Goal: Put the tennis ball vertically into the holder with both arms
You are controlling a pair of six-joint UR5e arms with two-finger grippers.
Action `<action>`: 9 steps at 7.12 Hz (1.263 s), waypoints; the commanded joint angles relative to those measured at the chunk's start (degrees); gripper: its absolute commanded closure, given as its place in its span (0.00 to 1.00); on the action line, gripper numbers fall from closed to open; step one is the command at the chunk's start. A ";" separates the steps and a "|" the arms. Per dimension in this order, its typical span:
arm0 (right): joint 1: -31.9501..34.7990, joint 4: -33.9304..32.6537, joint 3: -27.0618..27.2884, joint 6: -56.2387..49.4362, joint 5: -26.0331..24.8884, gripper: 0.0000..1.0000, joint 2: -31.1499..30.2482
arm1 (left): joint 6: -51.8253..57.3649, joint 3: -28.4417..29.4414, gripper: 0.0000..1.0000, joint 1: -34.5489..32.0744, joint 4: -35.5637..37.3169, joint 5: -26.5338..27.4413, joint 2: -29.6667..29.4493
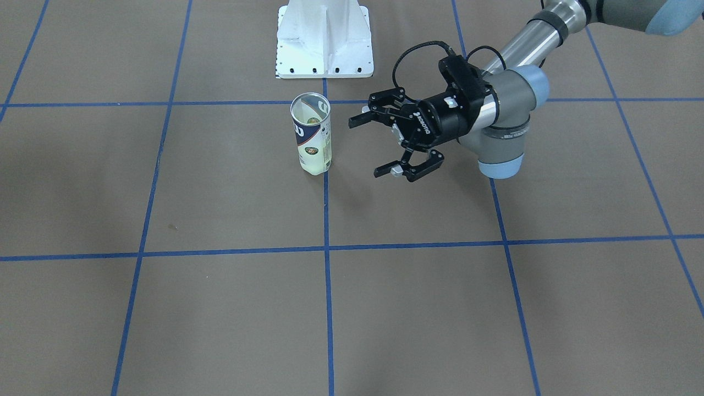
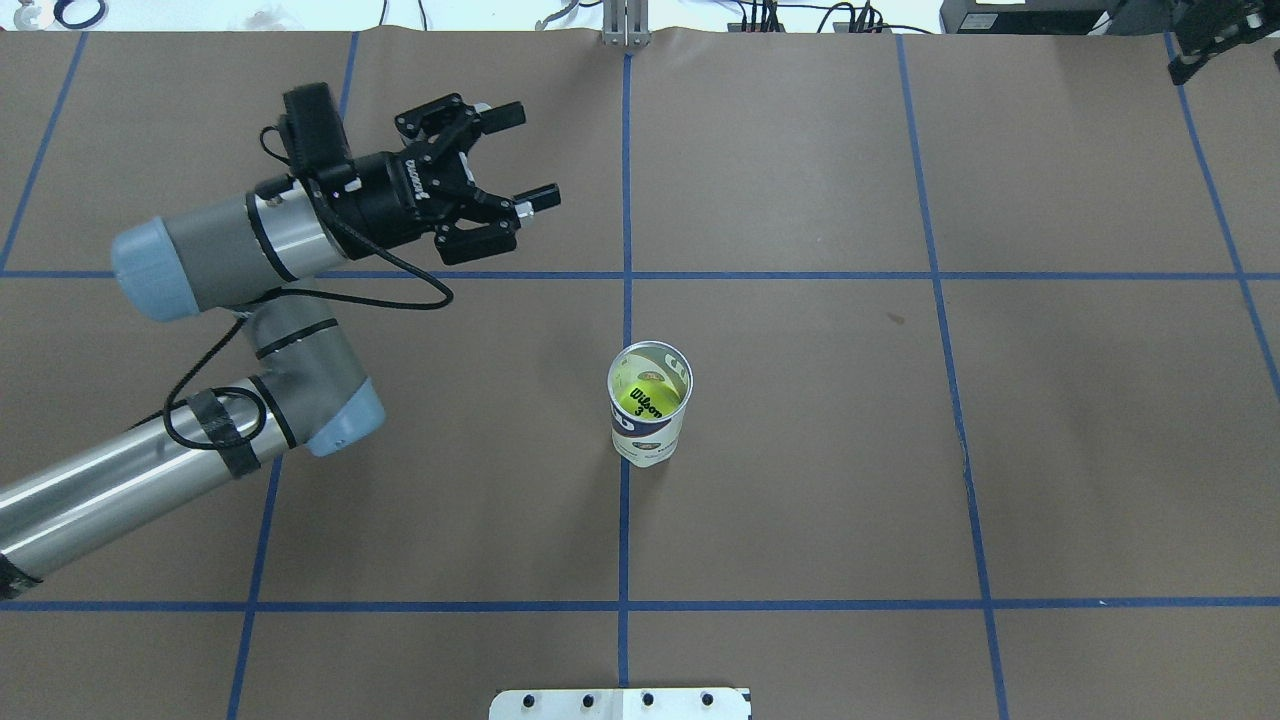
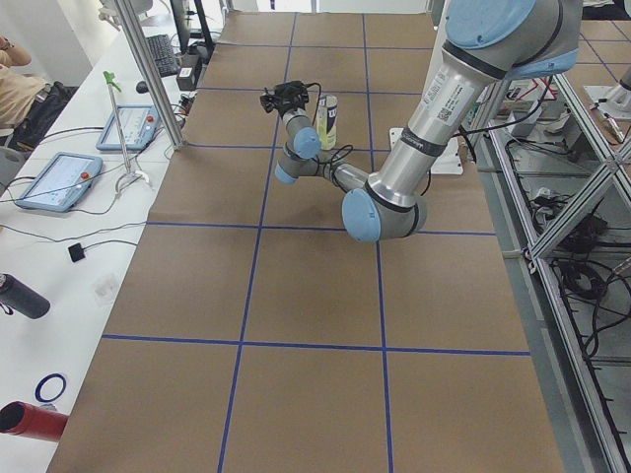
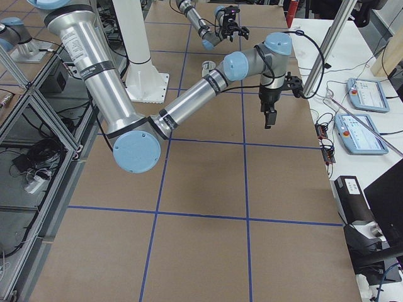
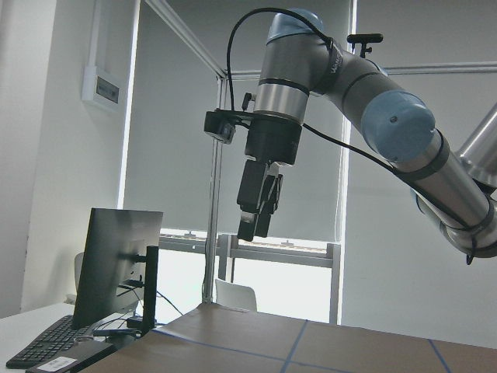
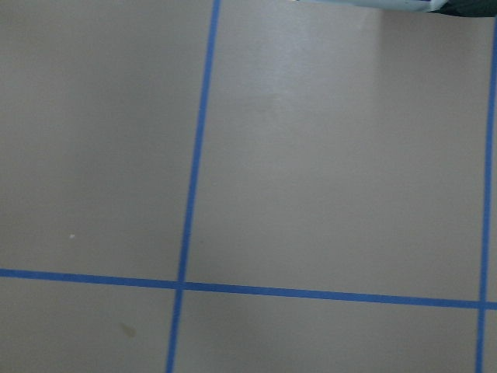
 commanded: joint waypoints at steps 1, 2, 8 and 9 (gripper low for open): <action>3.83 5.85 -2.62 -6.11 0.45 0.01 -5.44 | -4.54 -0.11 0.01 -8.88 0.44 1.21 7.41; 4.01 8.67 -3.41 -6.20 0.45 0.01 -6.94 | -8.92 -0.02 0.01 -12.24 0.35 1.82 12.50; 4.72 9.75 -4.21 -7.44 0.45 0.01 -8.10 | -13.27 4.46 0.00 -22.11 10.60 10.67 18.87; 4.72 9.75 -4.21 -7.44 0.45 0.00 -8.36 | -13.09 6.20 0.00 -24.38 11.94 10.36 18.96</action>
